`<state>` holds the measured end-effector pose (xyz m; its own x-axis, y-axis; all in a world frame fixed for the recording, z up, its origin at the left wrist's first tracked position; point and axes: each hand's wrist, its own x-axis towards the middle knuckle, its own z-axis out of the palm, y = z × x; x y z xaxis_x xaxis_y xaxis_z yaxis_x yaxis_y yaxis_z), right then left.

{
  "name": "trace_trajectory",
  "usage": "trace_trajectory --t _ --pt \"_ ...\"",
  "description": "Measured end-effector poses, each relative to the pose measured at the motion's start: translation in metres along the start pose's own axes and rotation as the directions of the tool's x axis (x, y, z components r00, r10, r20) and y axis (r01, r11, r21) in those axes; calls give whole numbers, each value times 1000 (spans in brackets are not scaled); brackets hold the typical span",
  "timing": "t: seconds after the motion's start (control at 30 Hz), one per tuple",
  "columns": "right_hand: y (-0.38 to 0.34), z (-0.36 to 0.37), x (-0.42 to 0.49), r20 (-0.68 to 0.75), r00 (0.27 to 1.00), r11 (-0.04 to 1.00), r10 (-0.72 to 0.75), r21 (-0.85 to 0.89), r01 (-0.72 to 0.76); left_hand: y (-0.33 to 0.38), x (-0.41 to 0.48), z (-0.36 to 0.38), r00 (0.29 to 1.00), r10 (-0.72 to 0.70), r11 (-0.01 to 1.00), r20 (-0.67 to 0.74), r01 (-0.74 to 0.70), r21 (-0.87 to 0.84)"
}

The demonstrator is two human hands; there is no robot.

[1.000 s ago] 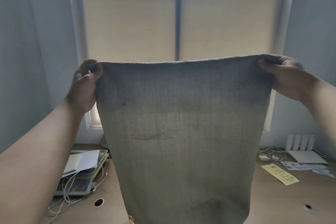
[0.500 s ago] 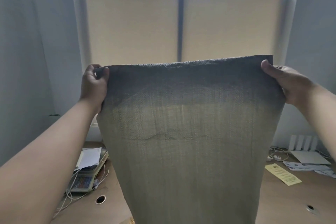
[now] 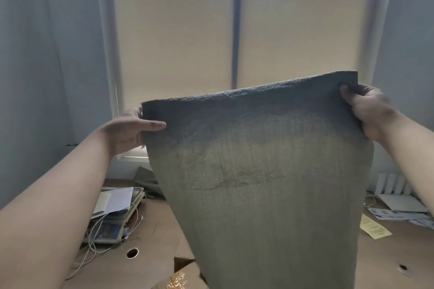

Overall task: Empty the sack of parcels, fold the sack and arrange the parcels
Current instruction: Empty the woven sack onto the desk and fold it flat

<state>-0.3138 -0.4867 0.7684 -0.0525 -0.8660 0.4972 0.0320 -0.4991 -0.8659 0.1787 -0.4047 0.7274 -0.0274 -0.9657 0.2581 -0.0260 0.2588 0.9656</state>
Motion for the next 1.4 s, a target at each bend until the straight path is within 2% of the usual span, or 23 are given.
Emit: trace_trajectory --t 0.03,0.1,0.17,0.2,0.23,0.3,0.43,0.5,0.57,0.63,0.73,0.8,0.87,0.93,0.97,1.07,1.2,1.27,1.37,1.4 --pt "-1 0 -1 -17 1000 1000 -18 -18 17 -3 -1 1 1000 -8 1000 24 8 -8" --pt "1 -1 1 -63 995 969 -78 -239 61 -10 0 1 1000 0 1000 24 1 -19" --pt "4 0 2 -87 974 791 -209 -601 116 -17 2 0 1000 23 999 -15 -24 -33" --pt "6 0 2 -105 960 708 -260 -697 116 -19 3 2 998 29 999 -48 -31 -36" --pt "8 0 2 -114 953 678 -280 -726 113 -20 4 4 996 39 998 -86 -42 -38" --pt "8 2 0 -150 949 670 -278 -738 80 -20 6 8 983 85 994 -161 -94 -51" --pt "6 2 4 -223 956 705 -191 -708 -24 -18 9 18 936 235 972 -260 -231 46" --pt "1 5 2 -256 957 774 -133 -631 -61 -16 12 20 921 253 967 -297 -248 57" --pt "0 3 4 -238 971 874 -5 -473 -111 -16 14 19 909 245 968 -337 -249 32" --pt "1 -7 7 -93 985 925 146 -341 -169 -16 15 17 892 236 971 -387 -235 50" --pt "-4 -17 -1 155 955 928 253 -316 -195 -16 14 16 884 238 970 -401 -236 55" --pt "-1 -30 -2 321 899 939 297 -271 -214 -15 14 16 892 241 969 -382 -242 44" --pt "4 -44 -4 458 814 932 358 -227 -282 -16 13 15 904 217 975 -369 -220 33" --pt "7 -50 -5 520 744 907 420 -270 -323 -16 12 13 906 187 980 -380 -197 11" --pt "8 -51 -6 516 735 897 439 -300 -325 -15 11 12 910 175 983 -375 -185 9" --pt "9 -52 -11 413 776 871 476 -343 -351 -14 7 7 952 58 994 -302 -84 -74" --pt "5 -47 -14 312 827 852 467 -410 -326 -6 -4 4 998 -56 986 -20 52 -156" --pt "1 -45 -16 283 841 845 462 -428 -320 -5 -7 1 989 -86 993 119 95 -75" --pt "0 -48 -17 346 819 866 457 -382 -322 -7 -5 -2 984 -105 994 145 101 34" --pt "-1 -51 -16 370 816 882 444 -342 -325 -6 -5 1 988 -114 993 105 111 31"
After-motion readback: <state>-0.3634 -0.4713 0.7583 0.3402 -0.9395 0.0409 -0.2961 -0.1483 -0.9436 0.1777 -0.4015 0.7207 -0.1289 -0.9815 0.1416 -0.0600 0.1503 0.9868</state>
